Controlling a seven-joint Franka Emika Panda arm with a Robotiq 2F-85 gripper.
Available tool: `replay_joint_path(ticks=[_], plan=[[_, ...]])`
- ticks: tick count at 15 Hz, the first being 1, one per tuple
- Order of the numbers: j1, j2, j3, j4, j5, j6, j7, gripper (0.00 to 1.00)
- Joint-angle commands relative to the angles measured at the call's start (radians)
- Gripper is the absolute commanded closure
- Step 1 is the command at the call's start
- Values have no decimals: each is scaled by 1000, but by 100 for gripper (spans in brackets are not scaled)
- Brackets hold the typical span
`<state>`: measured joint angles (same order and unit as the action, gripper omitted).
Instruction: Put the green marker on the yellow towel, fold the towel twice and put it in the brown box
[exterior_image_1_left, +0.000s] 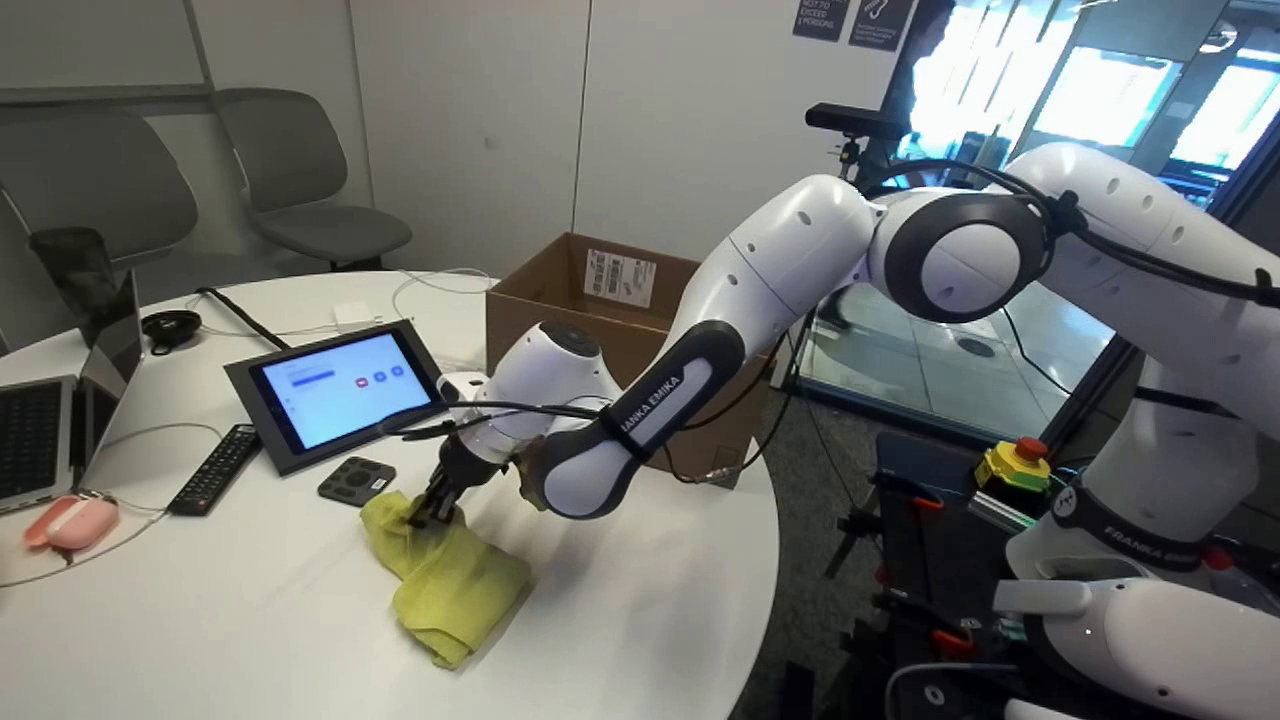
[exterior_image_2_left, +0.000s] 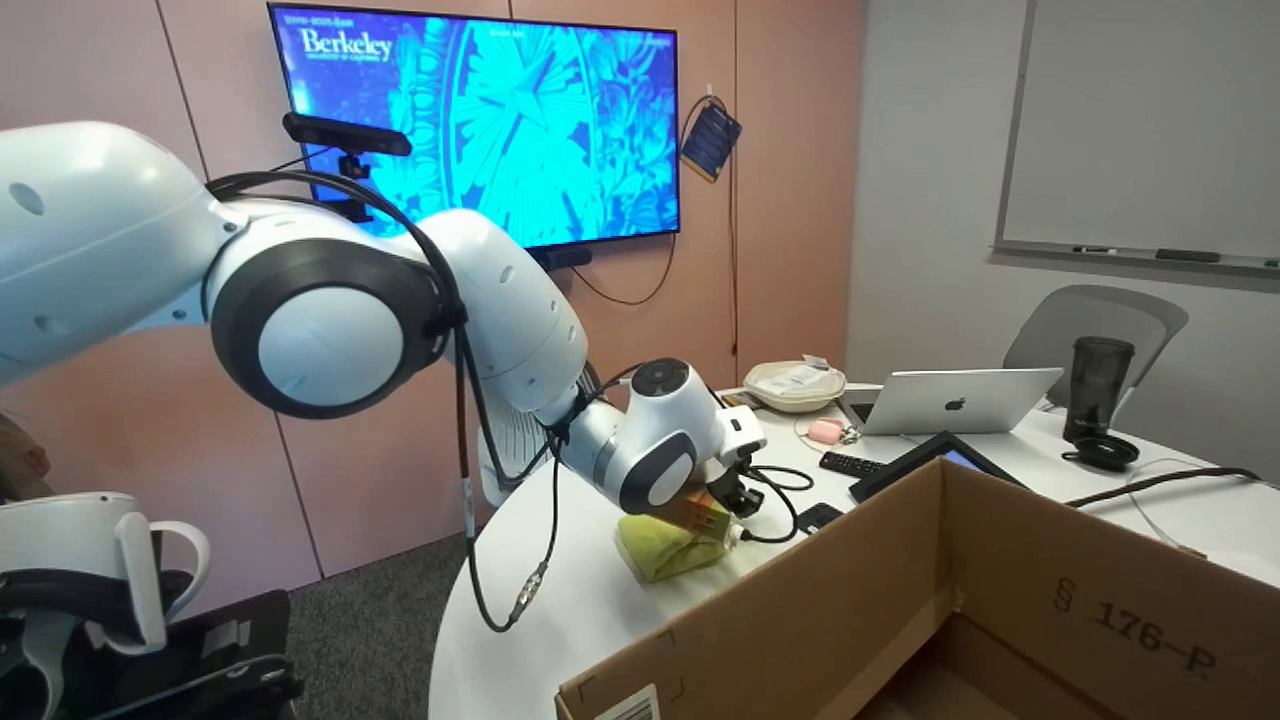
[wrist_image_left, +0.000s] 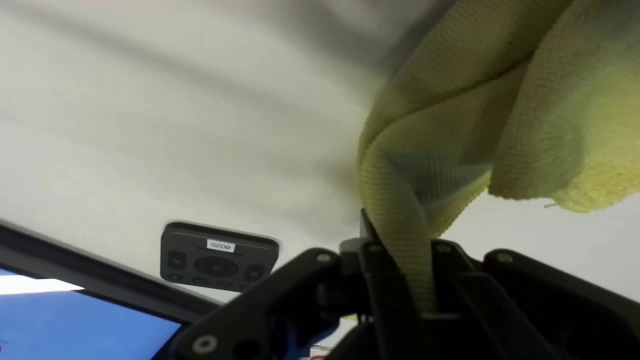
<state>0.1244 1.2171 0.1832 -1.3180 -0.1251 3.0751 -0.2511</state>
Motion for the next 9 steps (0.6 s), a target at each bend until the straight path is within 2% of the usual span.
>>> replay_joint_path(ticks=[1, 4, 7, 9], plan=[[-75, -142, 86, -244, -74, 56, -102, 94], [-145, -210, 170, -376, -158, 43, -173, 94], [-172, -295, 186, -520, -203, 72, -191, 94], [-205, -319, 214, -554, -199, 49, -189, 94]])
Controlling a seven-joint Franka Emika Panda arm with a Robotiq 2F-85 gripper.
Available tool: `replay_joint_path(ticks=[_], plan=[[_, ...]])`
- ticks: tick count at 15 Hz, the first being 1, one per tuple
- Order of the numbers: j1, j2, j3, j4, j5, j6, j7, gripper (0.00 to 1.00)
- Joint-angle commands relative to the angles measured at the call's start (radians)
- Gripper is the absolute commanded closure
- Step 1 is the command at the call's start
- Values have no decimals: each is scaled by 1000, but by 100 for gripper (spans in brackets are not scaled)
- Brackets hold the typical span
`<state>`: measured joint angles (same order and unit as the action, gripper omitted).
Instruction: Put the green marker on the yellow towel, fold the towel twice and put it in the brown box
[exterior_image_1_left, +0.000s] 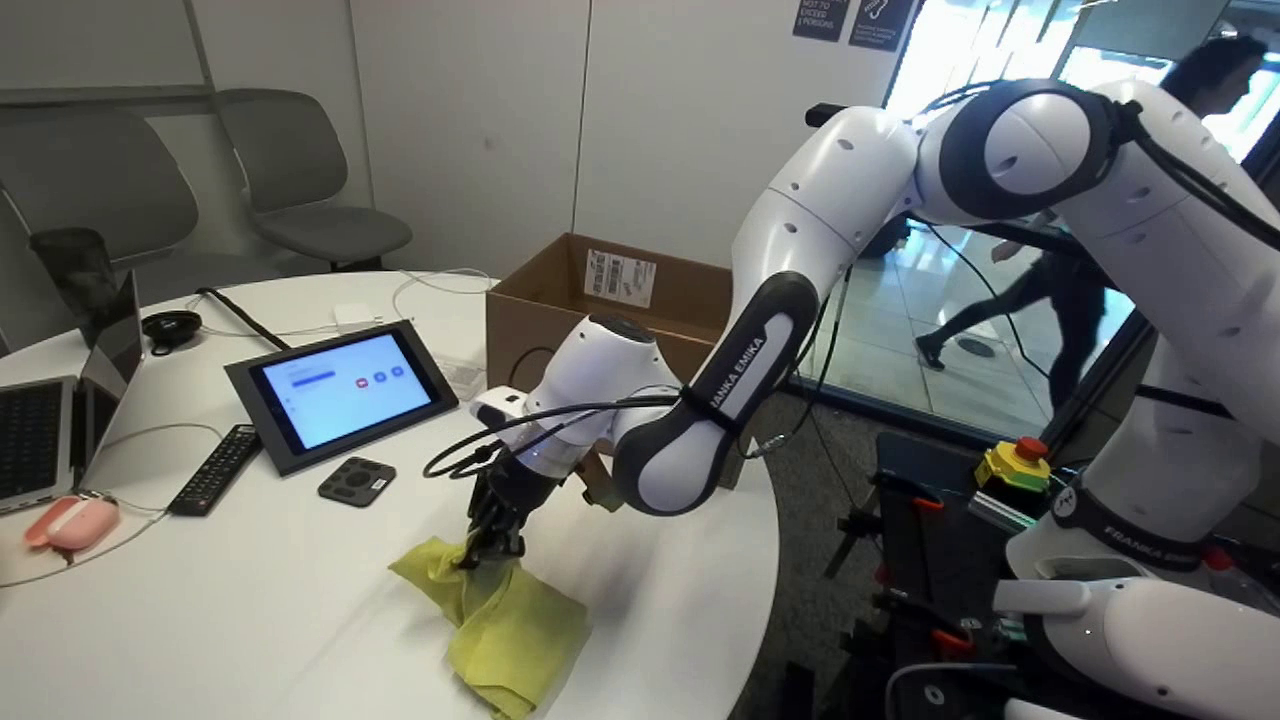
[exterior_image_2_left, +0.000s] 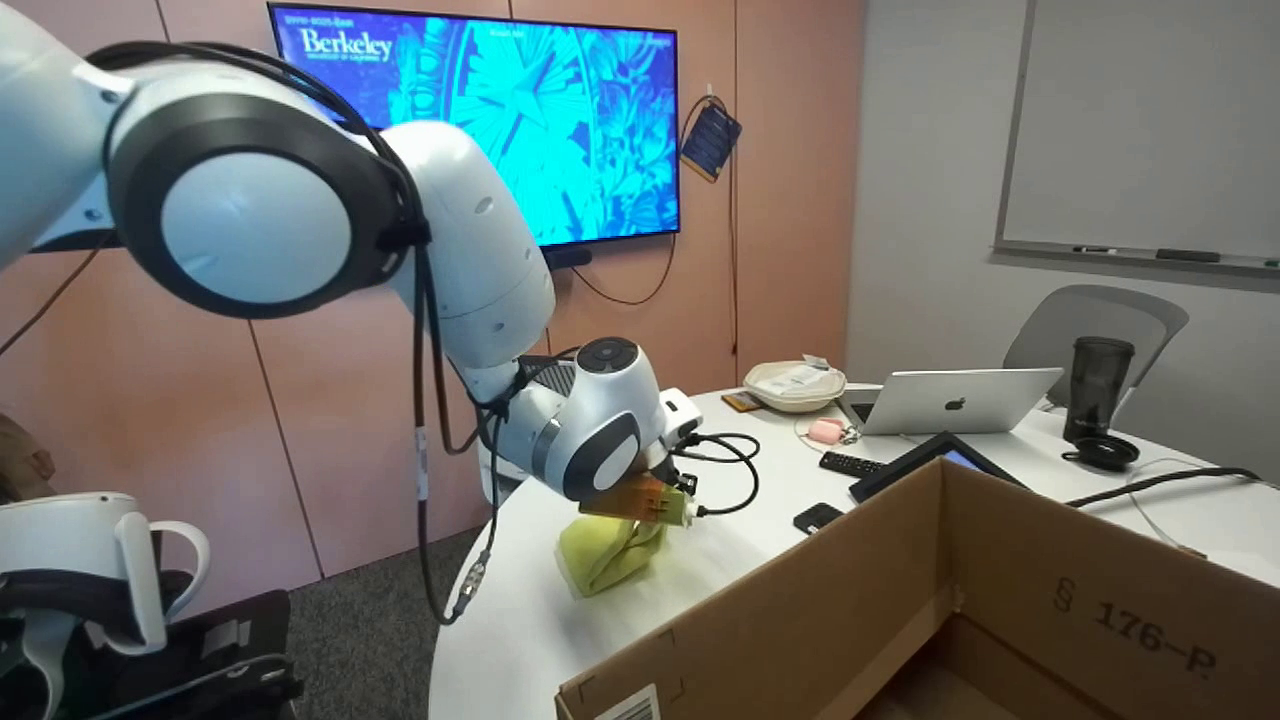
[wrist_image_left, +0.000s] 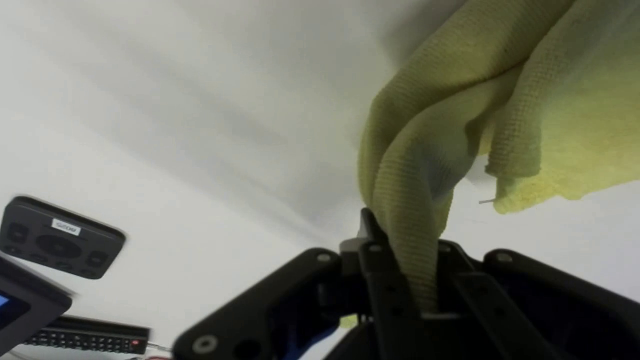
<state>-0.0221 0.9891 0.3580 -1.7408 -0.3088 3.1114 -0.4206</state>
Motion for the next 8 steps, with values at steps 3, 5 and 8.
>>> replay_joint_path(ticks=[3, 5, 8], plan=[[-111, -129, 73, -180, 3, 6, -16, 94], [-161, -145, 115, -207, 5, 1, -29, 94], [-195, -167, 139, -241, 8, 26, -26, 94]])
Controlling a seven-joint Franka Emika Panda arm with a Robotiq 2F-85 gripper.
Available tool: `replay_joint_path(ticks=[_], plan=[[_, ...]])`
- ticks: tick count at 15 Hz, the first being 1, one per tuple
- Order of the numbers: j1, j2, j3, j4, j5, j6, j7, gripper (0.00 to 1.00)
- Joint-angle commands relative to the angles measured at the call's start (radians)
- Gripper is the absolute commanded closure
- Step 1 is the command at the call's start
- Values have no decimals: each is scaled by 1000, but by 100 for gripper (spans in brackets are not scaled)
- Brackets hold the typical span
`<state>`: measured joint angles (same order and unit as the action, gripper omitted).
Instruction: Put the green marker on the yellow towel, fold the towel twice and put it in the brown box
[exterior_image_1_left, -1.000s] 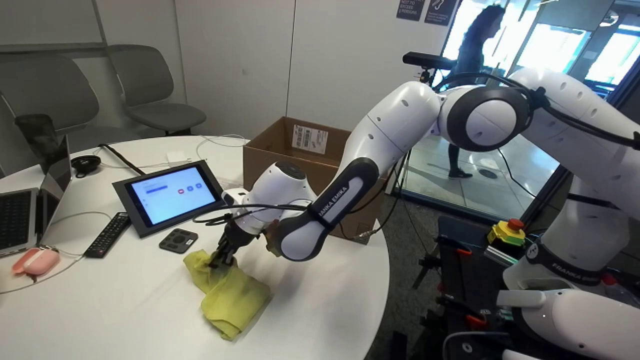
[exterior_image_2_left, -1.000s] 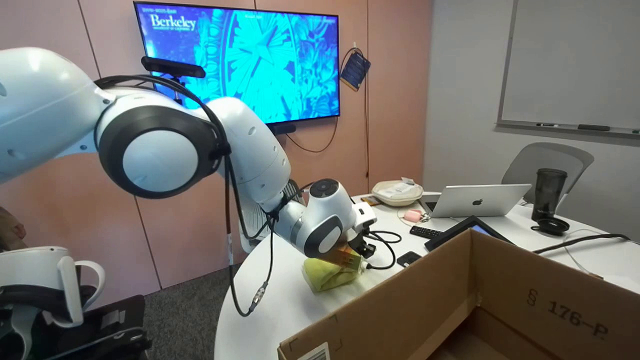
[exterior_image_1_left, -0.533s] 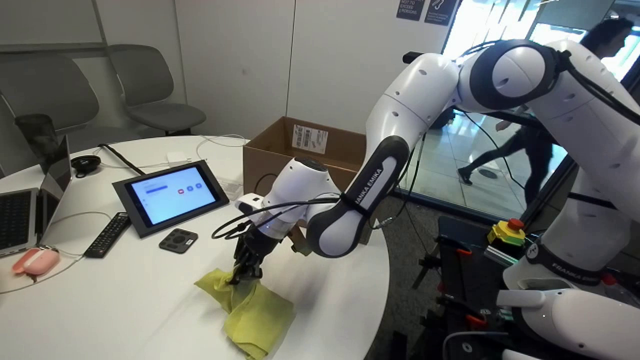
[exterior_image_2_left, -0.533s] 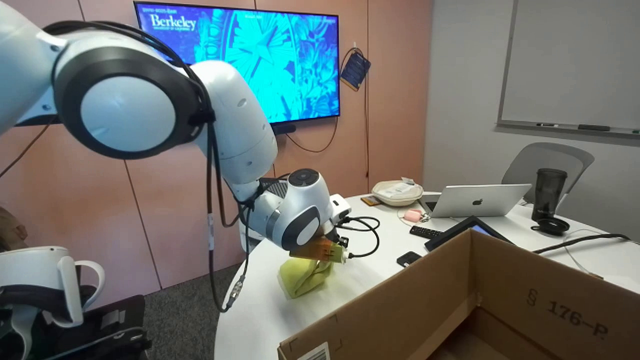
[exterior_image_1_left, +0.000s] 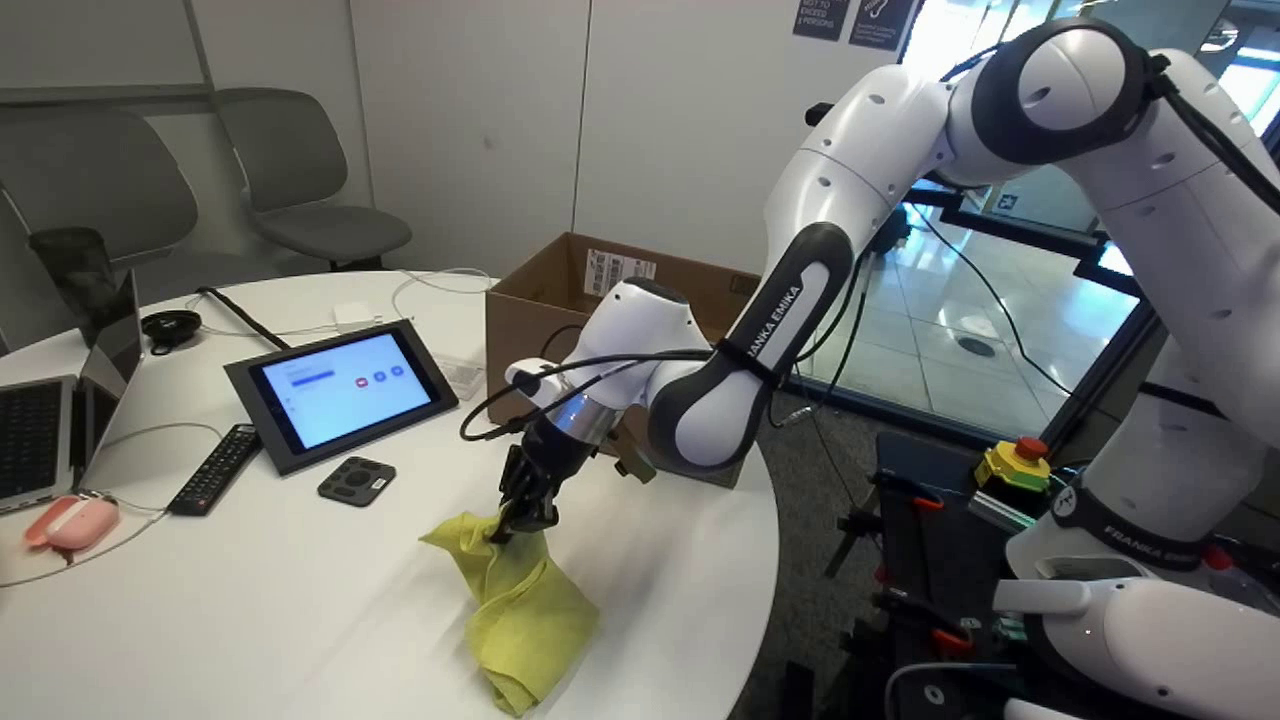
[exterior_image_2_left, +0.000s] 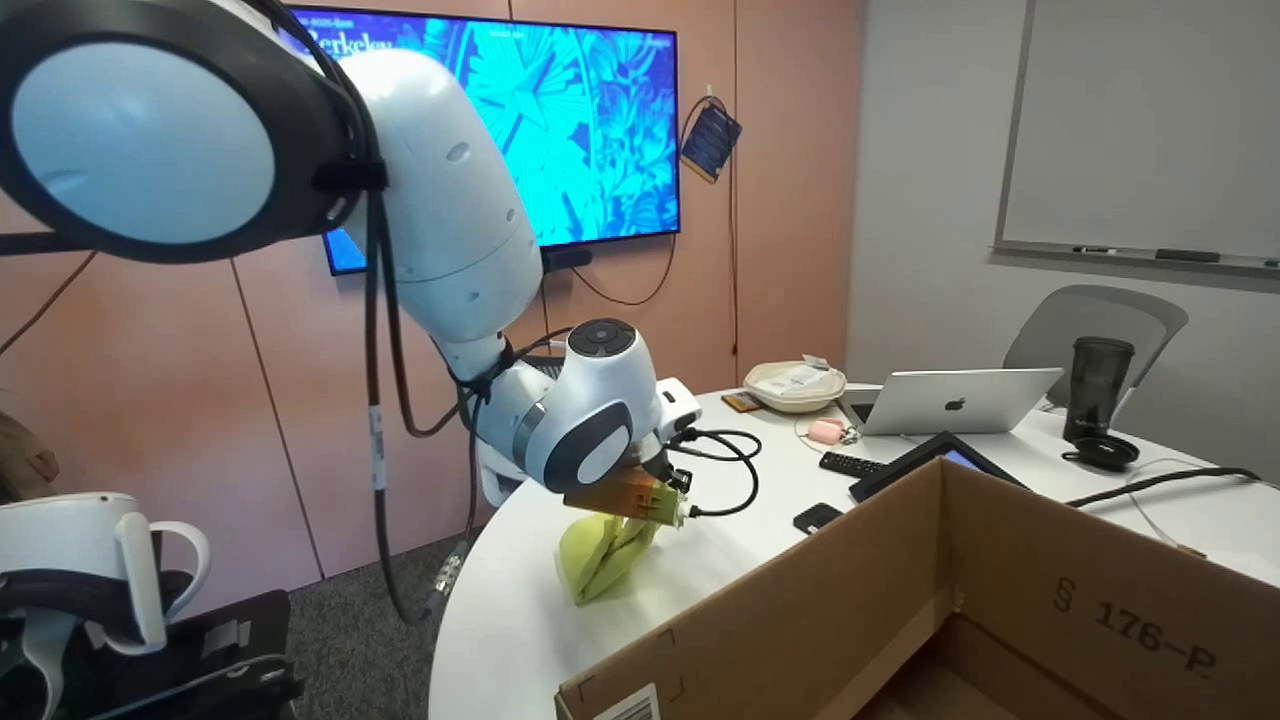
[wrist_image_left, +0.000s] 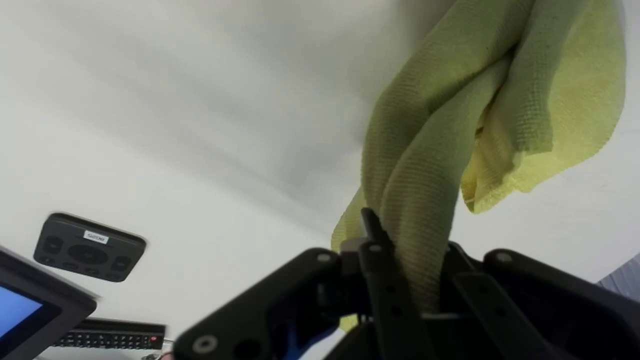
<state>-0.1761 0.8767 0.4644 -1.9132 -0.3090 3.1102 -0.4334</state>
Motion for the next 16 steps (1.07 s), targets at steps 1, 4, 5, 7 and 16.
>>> replay_joint_path(ticks=[1, 4, 5, 7, 16], plan=[[-44, -61, 30, -69, 11, 24, -7, 94], [-5, -70, -23, -52, 28, 29, 30, 94], [-3, -69, -29, -50, 32, 28, 34, 94], [13, -67, -49, -52, 33, 32, 41, 93], [60, -104, -60, -201, -21, 186, 40, 93]])
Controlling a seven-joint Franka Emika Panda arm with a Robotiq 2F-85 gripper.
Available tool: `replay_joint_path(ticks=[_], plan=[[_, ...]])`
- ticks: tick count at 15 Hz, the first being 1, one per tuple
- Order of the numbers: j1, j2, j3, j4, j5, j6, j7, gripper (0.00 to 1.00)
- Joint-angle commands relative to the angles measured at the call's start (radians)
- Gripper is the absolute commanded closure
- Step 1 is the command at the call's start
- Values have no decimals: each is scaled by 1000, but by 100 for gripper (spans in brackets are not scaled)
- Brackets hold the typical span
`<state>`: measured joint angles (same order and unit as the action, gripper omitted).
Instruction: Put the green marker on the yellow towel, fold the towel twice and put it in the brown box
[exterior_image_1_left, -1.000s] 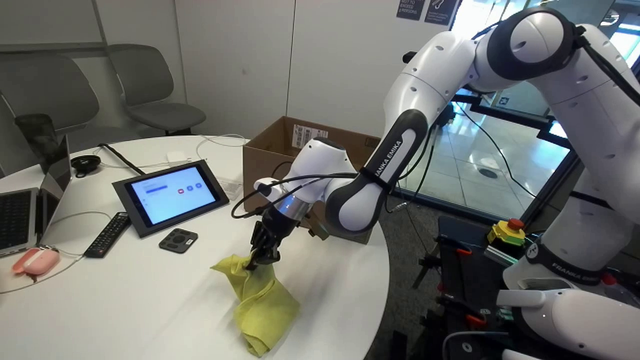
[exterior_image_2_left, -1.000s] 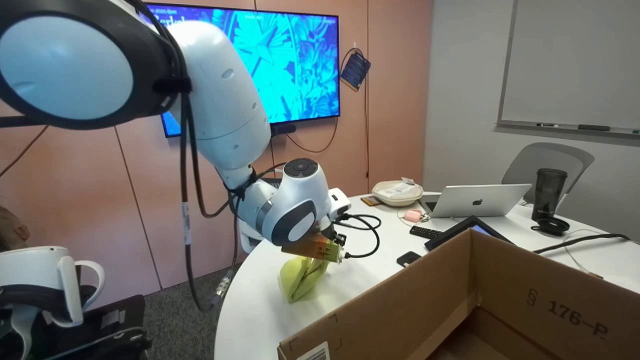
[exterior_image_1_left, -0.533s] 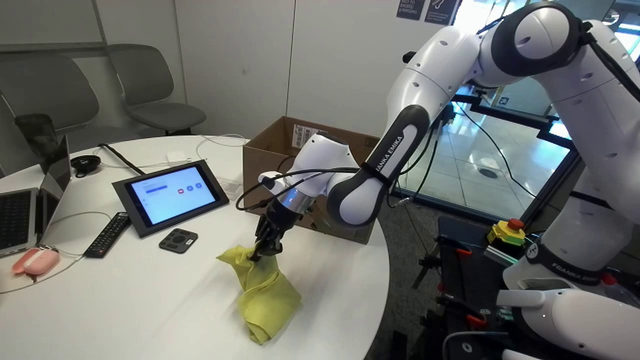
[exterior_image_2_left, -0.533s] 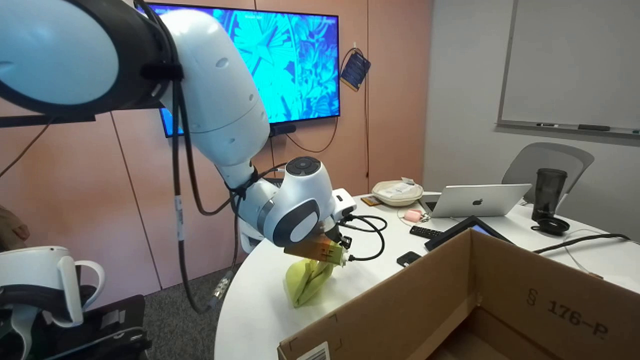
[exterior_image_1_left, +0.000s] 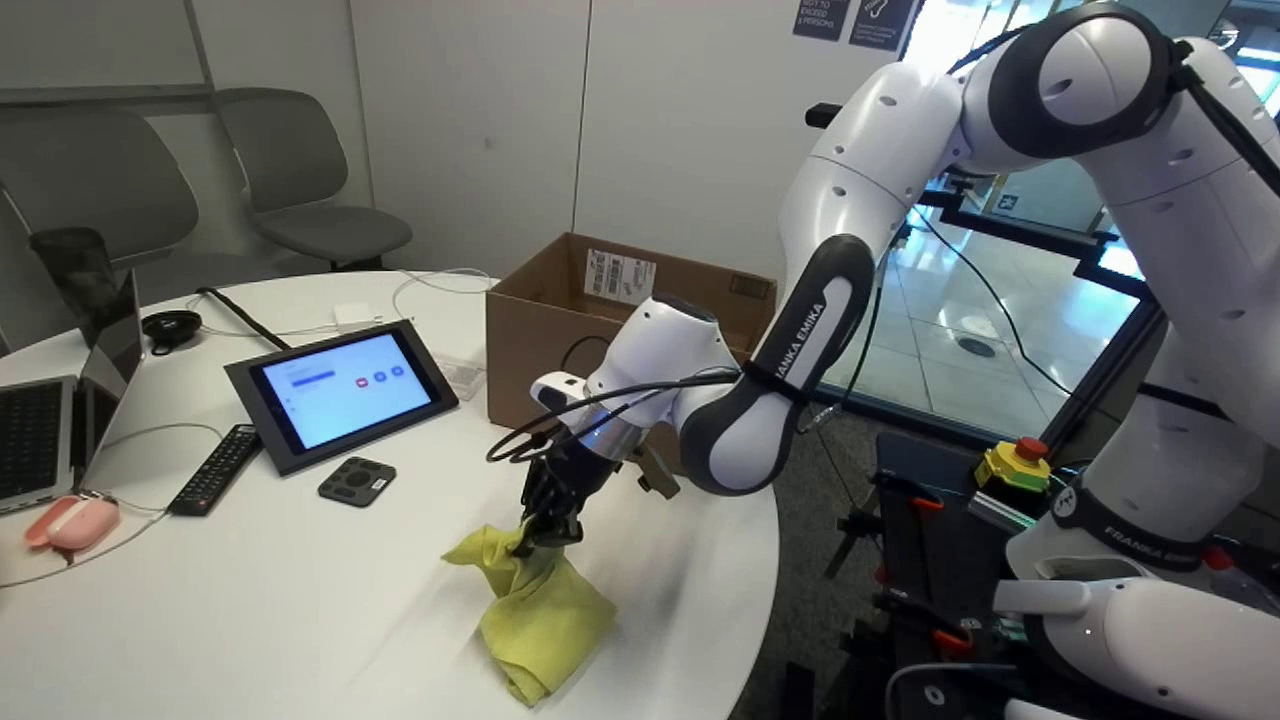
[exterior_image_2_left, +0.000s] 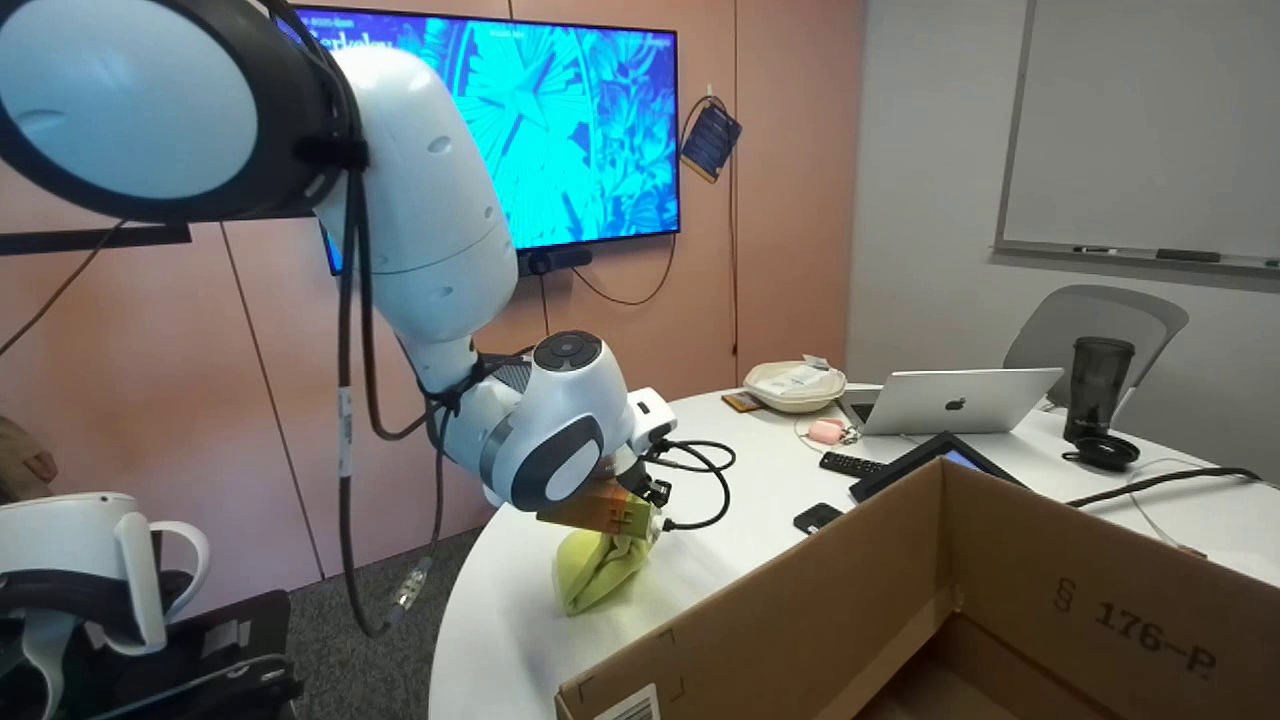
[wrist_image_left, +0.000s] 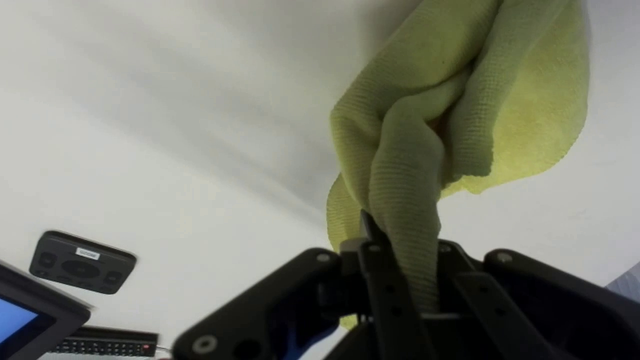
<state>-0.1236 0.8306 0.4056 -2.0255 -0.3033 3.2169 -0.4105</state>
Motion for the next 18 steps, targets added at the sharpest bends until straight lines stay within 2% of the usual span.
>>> replay_joint_path(ticks=[1, 4, 5, 6, 9, 12, 13, 15, 18], plan=[[9, -62, 0, -106, -39, 97, 18, 93], [47, -65, -29, -131, -71, 132, 20, 90], [60, -62, -38, -130, -77, 124, 21, 92], [48, -51, -20, -132, -90, 103, 15, 91], [-79, -23, 115, -161, -193, -11, -65, 94], [-158, 13, 210, -165, -223, -149, -191, 92], [-166, 20, 227, -156, -205, -201, -230, 93], [-137, 25, 213, -115, -137, -274, -253, 96], [-98, 34, 176, -39, -31, -335, -226, 96]])
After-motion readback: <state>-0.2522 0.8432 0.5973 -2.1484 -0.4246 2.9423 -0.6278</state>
